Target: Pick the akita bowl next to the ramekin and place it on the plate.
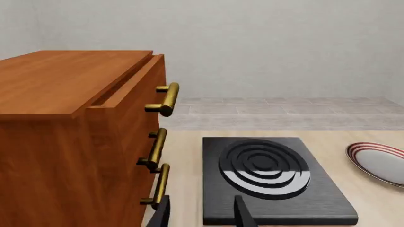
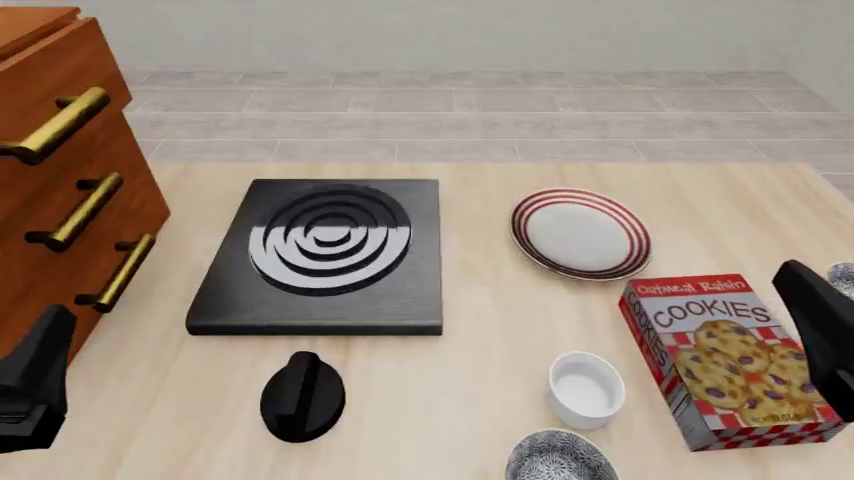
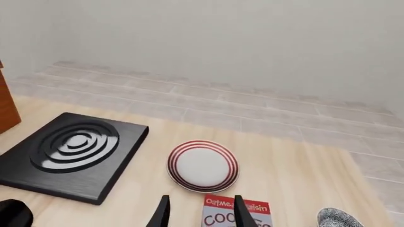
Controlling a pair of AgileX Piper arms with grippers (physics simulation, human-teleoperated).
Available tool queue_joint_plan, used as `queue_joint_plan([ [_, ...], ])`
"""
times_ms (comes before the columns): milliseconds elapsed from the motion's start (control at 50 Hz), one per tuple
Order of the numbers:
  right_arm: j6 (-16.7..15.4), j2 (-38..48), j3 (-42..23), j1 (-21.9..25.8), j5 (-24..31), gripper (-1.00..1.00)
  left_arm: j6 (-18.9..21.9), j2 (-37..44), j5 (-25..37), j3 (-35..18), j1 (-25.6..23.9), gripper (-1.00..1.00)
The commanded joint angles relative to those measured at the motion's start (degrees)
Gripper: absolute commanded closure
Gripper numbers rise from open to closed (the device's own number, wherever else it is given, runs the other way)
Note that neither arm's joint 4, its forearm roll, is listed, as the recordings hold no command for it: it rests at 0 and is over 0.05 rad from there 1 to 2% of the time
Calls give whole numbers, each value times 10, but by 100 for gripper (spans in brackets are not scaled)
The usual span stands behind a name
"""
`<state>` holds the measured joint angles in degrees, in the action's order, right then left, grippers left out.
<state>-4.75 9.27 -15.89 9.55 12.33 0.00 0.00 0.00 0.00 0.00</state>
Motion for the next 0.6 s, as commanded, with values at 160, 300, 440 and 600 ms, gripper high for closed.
queue_joint_plan([
  [160, 28, 48, -75, 11, 83, -100, 0, 0, 0, 0, 0, -100],
  [300, 12, 62, -93, 13, 97, -100, 0, 0, 0, 0, 0, -100],
  [440, 23, 80, -118, 31, 121, -100, 0, 0, 0, 0, 0, -100],
  [600, 45, 108, -150, 52, 144, -100, 0, 0, 0, 0, 0, -100],
])
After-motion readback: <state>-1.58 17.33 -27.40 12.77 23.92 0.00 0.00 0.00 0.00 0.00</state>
